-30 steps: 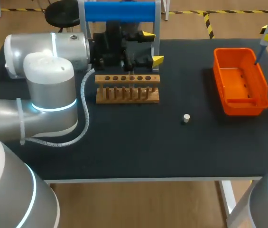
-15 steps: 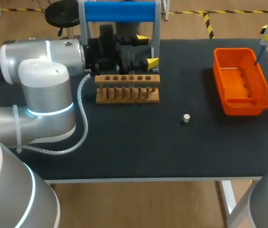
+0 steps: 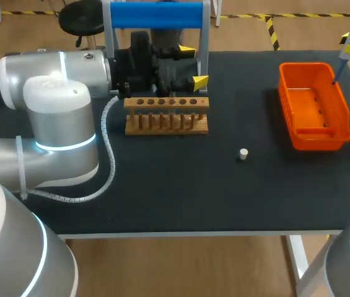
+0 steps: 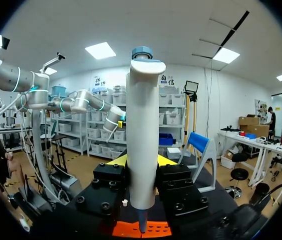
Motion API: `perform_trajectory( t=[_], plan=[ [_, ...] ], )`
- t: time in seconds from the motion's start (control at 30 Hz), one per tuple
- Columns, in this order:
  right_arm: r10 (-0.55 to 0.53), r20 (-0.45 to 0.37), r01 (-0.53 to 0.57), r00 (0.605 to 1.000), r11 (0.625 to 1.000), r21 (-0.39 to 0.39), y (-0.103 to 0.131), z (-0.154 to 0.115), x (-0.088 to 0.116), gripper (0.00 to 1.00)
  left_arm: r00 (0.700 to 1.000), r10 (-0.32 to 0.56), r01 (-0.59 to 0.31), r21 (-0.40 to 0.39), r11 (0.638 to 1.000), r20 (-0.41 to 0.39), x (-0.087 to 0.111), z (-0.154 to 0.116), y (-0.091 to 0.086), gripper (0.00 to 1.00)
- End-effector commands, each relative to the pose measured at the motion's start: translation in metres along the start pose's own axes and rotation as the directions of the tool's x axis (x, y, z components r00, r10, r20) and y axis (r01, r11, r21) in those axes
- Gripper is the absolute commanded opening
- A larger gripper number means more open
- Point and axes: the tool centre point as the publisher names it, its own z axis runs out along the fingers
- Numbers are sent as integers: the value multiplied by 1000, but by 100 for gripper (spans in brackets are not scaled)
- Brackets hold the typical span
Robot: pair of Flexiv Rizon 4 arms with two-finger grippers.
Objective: Invert the test tube, pick up the pipette, mount the tip to pipette, aspirate from beaker and dispense into the tube, eject the tip, return the pipette, and cap with the stopper.
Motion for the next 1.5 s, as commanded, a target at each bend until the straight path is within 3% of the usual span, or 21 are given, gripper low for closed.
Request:
perform_trajectory(
  t=[0.03, 0.27, 0.8, 0.97, 1.5],
  plan=[
    [0, -2, 0, 1000, 1000, 3, 1, 0, 0, 0, 1000, 0, 0, 3, 1000, 0, 0, 0, 1, 100],
    [0, -2, 0, 1000, 1000, 3, 1, 0, 0, 0, 1000, 0, 0, 3, 1000, 0, 0, 0, 1, 100],
    [-3, 18, 2, 1000, 997, 82, 1, 80, 55, 0, 1000, 0, 0, 3, 1000, 0, 0, 0, 1, 100],
    [2, 57, -6, 998, 997, 71, 1, 98, 63, 0, 1000, 0, 0, 3, 1000, 0, 0, 0, 1, 100],
    [0, 5, 0, 1000, 998, 63, -12, 178, 72, 0, 1000, 0, 0, 3, 1000, 0, 0, 0, 1, 100]
  ],
)
